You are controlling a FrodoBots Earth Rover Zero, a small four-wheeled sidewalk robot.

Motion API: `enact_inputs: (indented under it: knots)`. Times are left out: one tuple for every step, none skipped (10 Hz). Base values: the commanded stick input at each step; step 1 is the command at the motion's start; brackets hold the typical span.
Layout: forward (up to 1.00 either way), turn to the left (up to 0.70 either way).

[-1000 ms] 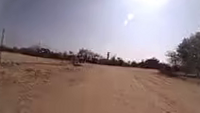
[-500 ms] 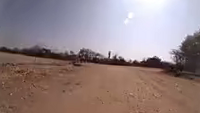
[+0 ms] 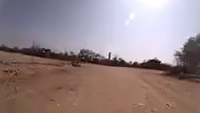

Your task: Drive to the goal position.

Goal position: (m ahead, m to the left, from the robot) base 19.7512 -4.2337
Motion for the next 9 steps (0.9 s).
enact_inputs:
  knots:
    - [1.00, 0.00]
    - [1.00, 0.00]
    - [1.00, 0.00]
    - [1.00, 0.00]
    - [1.00, 0.00]
    - [1.00, 0.00]
    - [1.00, 0.00]
    - [1.00, 0.00]
    - [1.00, 0.00]
